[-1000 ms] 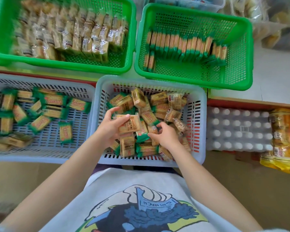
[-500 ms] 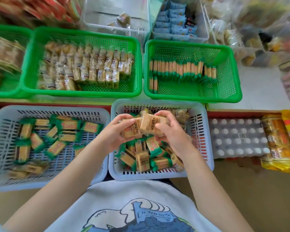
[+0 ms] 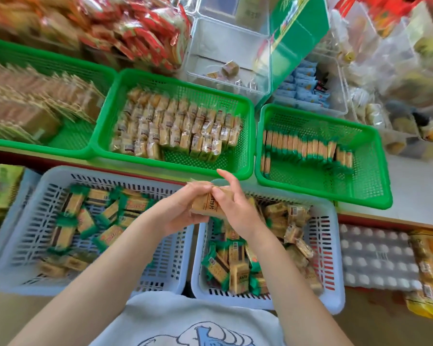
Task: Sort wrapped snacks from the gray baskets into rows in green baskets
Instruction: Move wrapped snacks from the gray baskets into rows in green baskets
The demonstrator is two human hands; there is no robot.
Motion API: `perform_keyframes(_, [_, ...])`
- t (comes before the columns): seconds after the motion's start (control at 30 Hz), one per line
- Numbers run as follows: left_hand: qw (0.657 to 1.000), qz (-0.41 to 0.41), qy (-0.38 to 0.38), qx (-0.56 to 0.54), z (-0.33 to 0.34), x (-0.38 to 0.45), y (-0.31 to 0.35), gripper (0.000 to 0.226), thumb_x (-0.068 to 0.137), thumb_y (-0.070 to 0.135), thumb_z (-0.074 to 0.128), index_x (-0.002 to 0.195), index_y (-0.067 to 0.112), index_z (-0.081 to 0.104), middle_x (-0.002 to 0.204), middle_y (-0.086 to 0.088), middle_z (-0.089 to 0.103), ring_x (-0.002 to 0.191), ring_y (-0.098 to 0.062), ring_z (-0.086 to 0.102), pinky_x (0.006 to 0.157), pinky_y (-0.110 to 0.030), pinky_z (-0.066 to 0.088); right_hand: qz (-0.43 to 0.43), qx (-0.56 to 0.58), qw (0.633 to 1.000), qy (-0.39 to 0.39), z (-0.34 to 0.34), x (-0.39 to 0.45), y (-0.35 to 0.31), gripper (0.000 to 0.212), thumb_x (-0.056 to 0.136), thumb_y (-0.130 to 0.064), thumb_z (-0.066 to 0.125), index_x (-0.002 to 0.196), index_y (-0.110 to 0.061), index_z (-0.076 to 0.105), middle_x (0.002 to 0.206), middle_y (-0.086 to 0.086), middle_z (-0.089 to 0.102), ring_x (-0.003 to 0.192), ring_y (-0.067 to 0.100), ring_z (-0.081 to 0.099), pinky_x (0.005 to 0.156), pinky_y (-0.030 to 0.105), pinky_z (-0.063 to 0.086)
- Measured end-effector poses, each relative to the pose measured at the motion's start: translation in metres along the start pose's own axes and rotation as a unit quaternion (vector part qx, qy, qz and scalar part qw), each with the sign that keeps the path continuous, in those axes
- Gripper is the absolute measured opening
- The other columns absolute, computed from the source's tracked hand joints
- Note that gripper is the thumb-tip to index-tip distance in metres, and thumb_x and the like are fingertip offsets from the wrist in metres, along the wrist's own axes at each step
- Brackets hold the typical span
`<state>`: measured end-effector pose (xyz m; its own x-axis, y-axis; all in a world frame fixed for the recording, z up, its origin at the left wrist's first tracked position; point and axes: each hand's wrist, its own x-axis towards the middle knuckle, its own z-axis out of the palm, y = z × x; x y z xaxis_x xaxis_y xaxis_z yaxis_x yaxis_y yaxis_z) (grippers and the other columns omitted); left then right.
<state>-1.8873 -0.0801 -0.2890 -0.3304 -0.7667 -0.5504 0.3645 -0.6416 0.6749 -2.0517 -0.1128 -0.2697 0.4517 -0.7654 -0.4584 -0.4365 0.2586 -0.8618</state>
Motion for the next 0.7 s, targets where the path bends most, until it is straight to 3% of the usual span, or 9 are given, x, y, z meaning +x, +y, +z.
perform_keyframes(0.13, [0.994, 0.033, 0.046, -0.089, -0.027, 0.003, 0.014, 0.066, 0.077, 0.038, 0.064, 0.140, 0.025, 0.046, 0.111, -0.006, 0.070, 0.092, -0.018, 0.069, 0.075, -0.033, 0.056, 0.037, 0.092, 0.994, -0.041, 0.004, 0.028, -0.012, 0.053, 0.094, -0.046, 0.063, 0.141, -0.044, 0.039, 0.128, 0.002, 0.059, 0.108, 0.013, 0.064, 0.080, 0.020, 0.053])
perform_keyframes(0.23, [0.994, 0.027, 0.107, -0.029, -0.042, 0.018, 0.030, 0.076, 0.076, 0.041, 0.066, 0.145, 0.031, 0.036, 0.126, -0.011, 0.058, 0.101, -0.027, 0.065, 0.071, -0.040, 0.057, 0.055, 0.124, 0.988, -0.078, 0.006, 0.054, -0.023, 0.051, 0.087, -0.042, 0.067, 0.134, -0.034, 0.049, 0.116, 0.004, 0.063, 0.098, 0.018, 0.066, 0.079, 0.031, 0.053])
perform_keyframes(0.3, [0.980, 0.036, 0.191, 0.044, -0.056, 0.032, 0.043, 0.065, 0.091, 0.044, 0.060, 0.148, 0.031, 0.032, 0.127, -0.007, 0.057, 0.101, -0.025, 0.063, 0.063, -0.037, 0.055, 0.054, 0.110, 0.991, -0.048, 0.009, 0.075, -0.032, 0.049, 0.087, -0.038, 0.069, 0.130, -0.027, 0.050, 0.113, 0.005, 0.063, 0.094, 0.018, 0.066, 0.074, 0.031, 0.054])
perform_keyframes(0.37, [0.927, 0.114, 0.299, 0.196, -0.083, 0.040, 0.046, 0.054, 0.102, 0.047, 0.046, 0.149, 0.025, 0.035, 0.127, -0.001, 0.054, 0.109, -0.020, 0.056, 0.074, -0.034, 0.049, 0.057, 0.084, 0.995, 0.017, 0.010, 0.101, -0.043, 0.043, 0.092, -0.032, 0.070, 0.127, -0.023, 0.049, 0.116, 0.007, 0.063, 0.092, 0.019, 0.066, 0.069, 0.029, 0.052])
perform_keyframes(0.43, [0.796, 0.159, 0.383, 0.441, -0.120, 0.040, 0.039, 0.054, 0.102, 0.052, 0.039, 0.145, 0.019, 0.046, 0.132, -0.002, 0.056, 0.121, -0.021, 0.051, 0.094, -0.038, 0.042, 0.073, 0.056, 0.993, 0.080, 0.010, 0.127, -0.051, 0.042, 0.094, -0.035, 0.067, 0.129, -0.024, 0.046, 0.125, 0.008, 0.061, 0.094, 0.020, 0.064, 0.069, 0.031, 0.049])
perform_keyframes(0.5, [0.695, 0.112, 0.378, 0.601, -0.152, 0.040, 0.026, 0.056, 0.102, 0.052, 0.037, 0.143, 0.017, 0.050, 0.145, -0.004, 0.051, 0.138, -0.024, 0.040, 0.117, -0.047, 0.023, 0.109, 0.021, 0.990, 0.091, 0.013, 0.150, -0.055, 0.061, 0.092, -0.042, 0.068, 0.142, -0.028, 0.036, 0.140, 0.008, 0.052, 0.107, 0.024, 0.062, 0.072, 0.033, 0.048])
perform_keyframes(0.57, [0.665, 0.073, 0.347, 0.657, -0.170, 0.044, 0.009, 0.056, 0.103, 0.052, 0.036, 0.144, 0.017, 0.050, 0.151, -0.004, 0.046, 0.146, -0.024, 0.030, 0.124, -0.047, 0.004, 0.156, -0.045, 0.985, 0.063, 0.023, 0.171, -0.059, 0.087, 0.090, -0.045, 0.071, 0.156, -0.030, 0.015, 0.156, 0.007, 0.033, 0.130, 0.031, 0.049, 0.092, 0.042, 0.048])
perform_keyframes(0.63, [0.654, 0.084, 0.341, 0.670, -0.175, 0.047, 0.002, 0.056, 0.103, 0.053, 0.034, 0.142, 0.017, 0.052, 0.150, -0.003, 0.048, 0.146, -0.024, 0.030, 0.124, -0.045, -0.001, 0.203, -0.113, 0.971, 0.058, 0.038, 0.194, -0.057, 0.107, 0.087, -0.046, 0.074, 0.159, -0.028, -0.002, 0.164, 0.007, 0.019, 0.145, 0.034, 0.032, 0.113, 0.050, 0.034])
perform_keyframes(0.7, [0.644, 0.091, 0.346, 0.676, -0.175, 0.048, 0.000, 0.055, 0.103, 0.053, 0.032, 0.139, 0.018, 0.054, 0.147, -0.003, 0.051, 0.143, -0.025, 0.034, 0.124, -0.045, 0.000, 0.243, -0.192, 0.948, 0.068, 0.055, 0.213, -0.052, 0.114, 0.084, -0.049, 0.073, 0.159, -0.027, -0.010, 0.165, 0.011, 0.016, 0.146, 0.036, 0.031, 0.116, 0.050, 0.032])
